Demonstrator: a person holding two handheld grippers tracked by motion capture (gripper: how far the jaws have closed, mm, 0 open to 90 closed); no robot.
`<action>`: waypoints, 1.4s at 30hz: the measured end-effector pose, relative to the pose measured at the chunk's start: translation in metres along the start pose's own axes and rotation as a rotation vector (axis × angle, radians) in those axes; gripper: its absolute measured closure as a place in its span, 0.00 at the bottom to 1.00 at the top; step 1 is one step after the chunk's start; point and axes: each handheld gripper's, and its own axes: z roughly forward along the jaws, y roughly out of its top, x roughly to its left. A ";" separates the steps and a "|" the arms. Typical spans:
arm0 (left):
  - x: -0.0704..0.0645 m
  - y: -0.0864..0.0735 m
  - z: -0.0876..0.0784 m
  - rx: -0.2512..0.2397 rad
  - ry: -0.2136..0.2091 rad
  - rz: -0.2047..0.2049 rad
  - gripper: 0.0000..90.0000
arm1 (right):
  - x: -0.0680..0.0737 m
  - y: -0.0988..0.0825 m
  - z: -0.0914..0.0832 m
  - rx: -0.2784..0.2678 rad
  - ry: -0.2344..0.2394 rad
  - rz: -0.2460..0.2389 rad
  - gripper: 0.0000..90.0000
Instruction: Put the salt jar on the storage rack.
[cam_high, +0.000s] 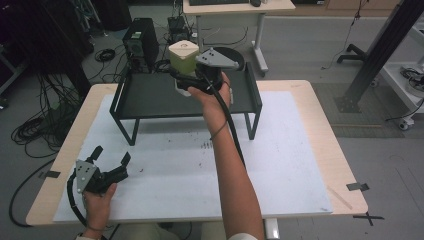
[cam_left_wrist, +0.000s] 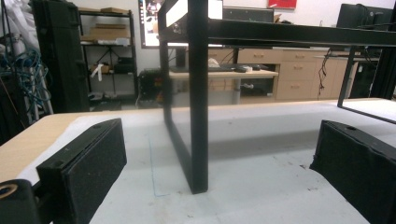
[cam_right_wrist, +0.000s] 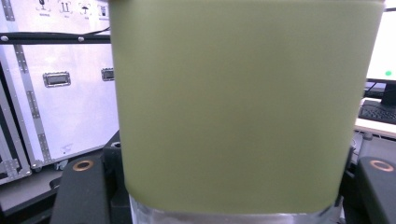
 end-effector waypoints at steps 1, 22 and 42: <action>0.000 0.000 0.000 0.001 0.000 0.000 0.03 | 0.000 0.000 0.001 0.001 0.001 -0.002 0.34; 0.000 0.000 0.000 0.001 0.000 0.002 0.03 | 0.001 -0.009 0.040 0.025 0.010 0.010 0.34; 0.000 0.000 0.000 0.001 0.000 0.002 0.03 | 0.002 -0.039 0.073 0.068 0.013 0.031 0.33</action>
